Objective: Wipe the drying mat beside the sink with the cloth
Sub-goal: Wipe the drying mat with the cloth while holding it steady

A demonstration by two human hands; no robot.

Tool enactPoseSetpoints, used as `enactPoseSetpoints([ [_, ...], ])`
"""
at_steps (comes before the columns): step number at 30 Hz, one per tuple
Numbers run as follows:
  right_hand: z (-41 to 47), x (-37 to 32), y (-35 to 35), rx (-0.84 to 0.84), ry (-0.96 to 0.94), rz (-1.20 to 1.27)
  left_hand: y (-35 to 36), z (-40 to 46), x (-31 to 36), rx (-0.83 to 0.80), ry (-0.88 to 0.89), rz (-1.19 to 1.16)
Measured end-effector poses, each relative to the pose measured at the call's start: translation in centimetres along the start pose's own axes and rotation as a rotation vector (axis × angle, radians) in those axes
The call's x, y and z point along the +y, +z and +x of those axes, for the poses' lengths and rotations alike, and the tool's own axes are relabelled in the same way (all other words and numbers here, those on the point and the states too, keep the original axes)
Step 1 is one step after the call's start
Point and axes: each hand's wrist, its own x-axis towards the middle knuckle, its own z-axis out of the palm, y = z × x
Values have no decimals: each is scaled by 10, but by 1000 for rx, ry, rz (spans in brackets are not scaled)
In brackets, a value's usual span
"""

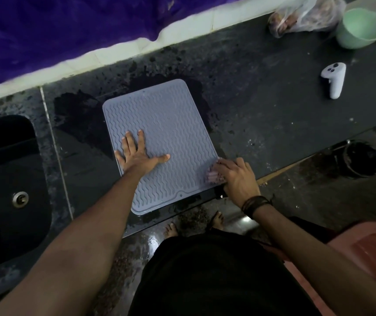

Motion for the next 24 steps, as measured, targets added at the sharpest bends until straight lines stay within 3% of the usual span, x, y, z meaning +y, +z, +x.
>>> enactPoseSetpoints([
  [3,37,-11,-7,37,37,34,1,2,-1,6,-1,-5],
  [7,61,-24,4,-59,29,6,3,4,-2,7,-9,4],
  [18,-22,-2,13,-66,-38,-38,8,9,-5,21,13,2],
  [24,30,-60,9,-1,-165,102,3,9,-5,-4,33,-13],
])
